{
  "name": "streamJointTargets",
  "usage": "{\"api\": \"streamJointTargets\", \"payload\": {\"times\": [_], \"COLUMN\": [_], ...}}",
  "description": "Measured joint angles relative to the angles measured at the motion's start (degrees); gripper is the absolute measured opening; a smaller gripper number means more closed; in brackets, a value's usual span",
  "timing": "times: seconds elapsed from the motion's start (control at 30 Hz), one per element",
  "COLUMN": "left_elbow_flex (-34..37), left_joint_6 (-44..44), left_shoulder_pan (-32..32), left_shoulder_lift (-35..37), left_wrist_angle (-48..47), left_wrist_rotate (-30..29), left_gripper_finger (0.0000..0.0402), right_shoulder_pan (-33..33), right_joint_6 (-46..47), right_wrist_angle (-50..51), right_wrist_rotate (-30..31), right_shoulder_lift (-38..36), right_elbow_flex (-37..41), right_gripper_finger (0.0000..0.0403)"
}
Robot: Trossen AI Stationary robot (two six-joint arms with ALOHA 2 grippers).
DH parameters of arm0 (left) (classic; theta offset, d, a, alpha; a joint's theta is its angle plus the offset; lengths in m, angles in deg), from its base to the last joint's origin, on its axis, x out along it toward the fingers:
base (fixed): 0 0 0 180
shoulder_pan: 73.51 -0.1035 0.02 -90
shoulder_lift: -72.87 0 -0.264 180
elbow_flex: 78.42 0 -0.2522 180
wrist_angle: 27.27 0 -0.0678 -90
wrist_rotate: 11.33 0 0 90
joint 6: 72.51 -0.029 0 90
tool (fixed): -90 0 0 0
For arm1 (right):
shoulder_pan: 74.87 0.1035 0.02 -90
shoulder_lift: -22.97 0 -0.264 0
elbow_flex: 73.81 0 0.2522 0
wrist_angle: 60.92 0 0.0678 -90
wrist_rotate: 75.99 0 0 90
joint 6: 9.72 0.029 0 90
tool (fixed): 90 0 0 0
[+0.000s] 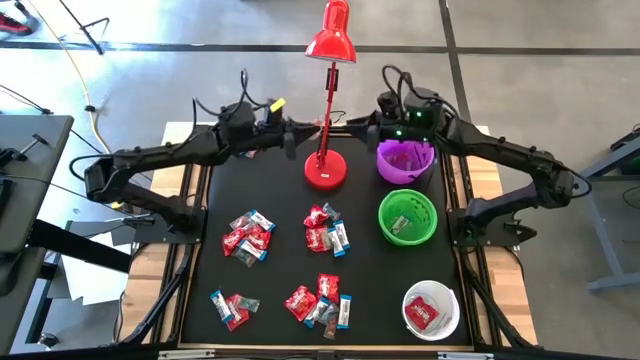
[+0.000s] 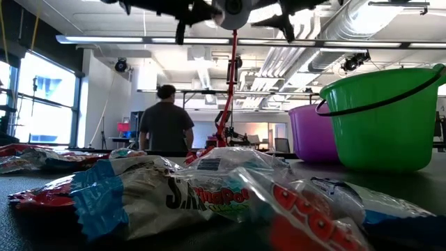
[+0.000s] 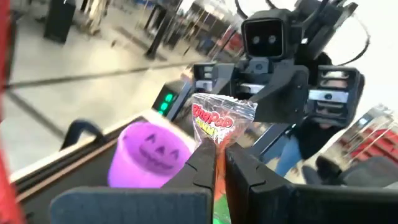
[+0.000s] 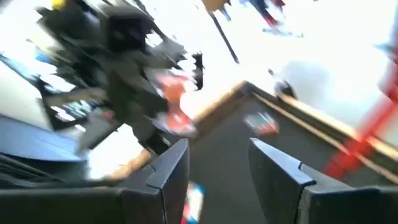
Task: Organize candy in baskets
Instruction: Put the orange gummy into the violet bucket
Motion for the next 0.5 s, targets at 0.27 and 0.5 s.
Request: {"api": "streamJointTargets", "payload": {"times": [0.27, 0.5], "left_elbow_flex": [-2.5, -5.1], "left_joint_6": [-2.4, -6.7], "left_shoulder_pan": [4.4, 5.1], "left_shoulder_lift": [-1.6, -1.7], "left_wrist_angle": [0.6, 0.7], "left_wrist_rotate": [-2.4, -4.5], "left_gripper_finger": [0.0003, 0.0003], "right_shoulder_pan": [5.2, 7.9], "right_joint_6": [1.0, 0.9], "right_wrist_angle": [-11.3, -11.6], "right_wrist_rotate": [5.1, 9.5], "right_shoulder_lift": [0.0, 0.0], "right_elbow_flex": [0.0, 0.0], "right_gripper_finger": [0.0158, 0.0158]}}
